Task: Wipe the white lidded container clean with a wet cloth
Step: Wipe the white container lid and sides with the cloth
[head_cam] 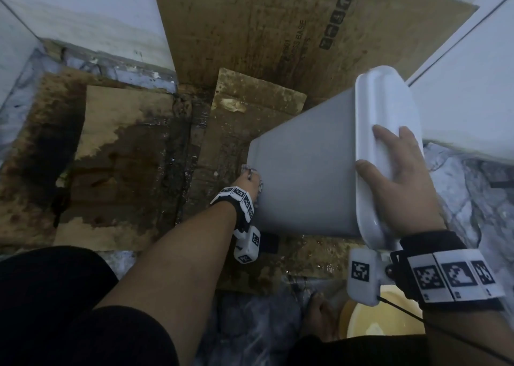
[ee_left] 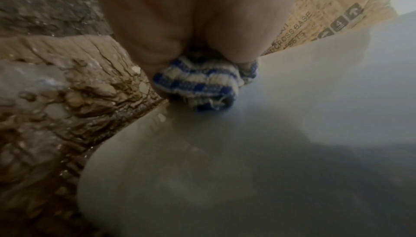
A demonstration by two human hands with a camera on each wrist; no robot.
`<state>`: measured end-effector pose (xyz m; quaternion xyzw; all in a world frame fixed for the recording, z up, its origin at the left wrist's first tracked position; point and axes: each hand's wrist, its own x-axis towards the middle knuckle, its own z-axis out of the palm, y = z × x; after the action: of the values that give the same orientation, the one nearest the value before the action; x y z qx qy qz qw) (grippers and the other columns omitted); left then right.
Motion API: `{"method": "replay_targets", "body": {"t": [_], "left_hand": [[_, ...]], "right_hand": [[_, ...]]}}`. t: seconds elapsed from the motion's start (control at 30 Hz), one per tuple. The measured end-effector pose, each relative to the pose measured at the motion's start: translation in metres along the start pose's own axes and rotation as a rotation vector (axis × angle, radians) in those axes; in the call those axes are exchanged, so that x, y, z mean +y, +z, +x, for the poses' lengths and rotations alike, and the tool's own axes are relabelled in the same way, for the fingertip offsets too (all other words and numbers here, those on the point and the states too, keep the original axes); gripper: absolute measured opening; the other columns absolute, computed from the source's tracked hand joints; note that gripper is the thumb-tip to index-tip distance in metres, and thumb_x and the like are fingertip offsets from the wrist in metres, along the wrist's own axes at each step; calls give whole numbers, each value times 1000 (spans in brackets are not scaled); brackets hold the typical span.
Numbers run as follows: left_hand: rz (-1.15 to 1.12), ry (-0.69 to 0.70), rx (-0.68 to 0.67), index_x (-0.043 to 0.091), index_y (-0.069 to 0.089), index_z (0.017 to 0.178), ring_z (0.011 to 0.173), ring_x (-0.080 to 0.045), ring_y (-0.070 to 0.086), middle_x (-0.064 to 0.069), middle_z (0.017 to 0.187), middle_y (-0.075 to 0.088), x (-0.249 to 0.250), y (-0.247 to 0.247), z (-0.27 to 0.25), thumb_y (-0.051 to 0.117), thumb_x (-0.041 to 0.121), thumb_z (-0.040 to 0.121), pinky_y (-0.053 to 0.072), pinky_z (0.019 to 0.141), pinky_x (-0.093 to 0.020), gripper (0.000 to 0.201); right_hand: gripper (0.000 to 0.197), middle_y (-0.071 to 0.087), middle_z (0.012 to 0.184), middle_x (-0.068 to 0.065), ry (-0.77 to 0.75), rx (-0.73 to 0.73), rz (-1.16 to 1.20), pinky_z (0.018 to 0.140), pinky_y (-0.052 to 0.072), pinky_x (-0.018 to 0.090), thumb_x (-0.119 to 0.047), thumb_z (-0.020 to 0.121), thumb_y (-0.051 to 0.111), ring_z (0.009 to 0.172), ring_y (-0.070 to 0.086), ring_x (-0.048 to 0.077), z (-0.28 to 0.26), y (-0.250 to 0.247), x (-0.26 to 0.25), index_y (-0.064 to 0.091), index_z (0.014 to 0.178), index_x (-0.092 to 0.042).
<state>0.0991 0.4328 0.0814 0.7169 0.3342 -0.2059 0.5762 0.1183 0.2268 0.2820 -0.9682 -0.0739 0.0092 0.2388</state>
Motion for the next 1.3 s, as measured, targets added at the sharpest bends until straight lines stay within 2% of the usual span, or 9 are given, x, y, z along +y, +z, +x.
{"method": "replay_targets", "body": {"t": [0.1,0.27,0.4,0.47,0.6,0.7,0.97,1.13,1.3], "left_hand": [[138,-55,-21,4,48,134,121,-33,53,-19,131,56,-11,-2,-7,31,29,104,41,98,-34,43],[-17,-181,-59,17,54,96,64,-24,57,-11,80,60,-27,-3,-29,33,26,104,49,57,-24,24],[267,-167,-89,1,56,128,114,-33,58,-19,124,61,-34,-6,-34,38,26,101,47,94,-30,41],[314,-155,-57,-2,55,129,123,-32,52,-19,132,56,-31,-11,-38,39,26,101,42,97,-30,42],[63,-107,54,-3,59,123,118,-34,56,-22,129,58,-1,-24,-41,38,25,101,44,95,-32,41],[-353,7,191,7,68,89,86,-34,68,-19,101,70,35,-23,-35,51,34,88,55,87,-46,32],[-270,582,55,18,47,139,123,-18,52,-4,138,54,155,-12,-65,39,30,102,41,105,-32,40],[-114,710,-108,19,42,142,102,-6,54,2,122,59,176,9,-51,37,27,103,43,84,-12,40],[27,737,-184,16,31,150,146,-13,21,1,158,26,182,17,-25,34,36,102,14,121,-37,52]], "right_hand": [[61,24,158,0,-13,21,2,117,21,40,-52,78,51,144,24,18,0,1,-1,42,138,-44],[61,25,157,2,-22,28,4,117,21,42,-52,79,51,143,26,20,-1,4,-6,43,139,-41],[61,26,157,1,-8,31,27,117,22,44,-52,78,52,142,27,20,0,3,-3,44,138,-41],[61,25,157,0,-1,30,27,117,21,44,-51,78,52,143,26,20,0,3,-2,44,138,-42],[54,25,158,0,-3,38,16,118,20,46,-44,86,59,143,26,20,-2,3,-1,44,138,-42],[53,24,158,0,-1,39,11,118,19,46,-43,87,60,144,25,20,-3,2,-2,43,138,-43],[59,25,158,-1,4,43,31,116,20,43,-50,80,52,143,25,19,-5,0,-3,45,137,-43],[59,27,157,1,-19,58,0,114,22,41,-51,79,50,143,26,19,-5,2,-7,45,137,-42],[59,27,157,2,-12,65,-10,116,22,44,-50,80,50,143,25,19,-3,4,-4,44,138,-43]]}}
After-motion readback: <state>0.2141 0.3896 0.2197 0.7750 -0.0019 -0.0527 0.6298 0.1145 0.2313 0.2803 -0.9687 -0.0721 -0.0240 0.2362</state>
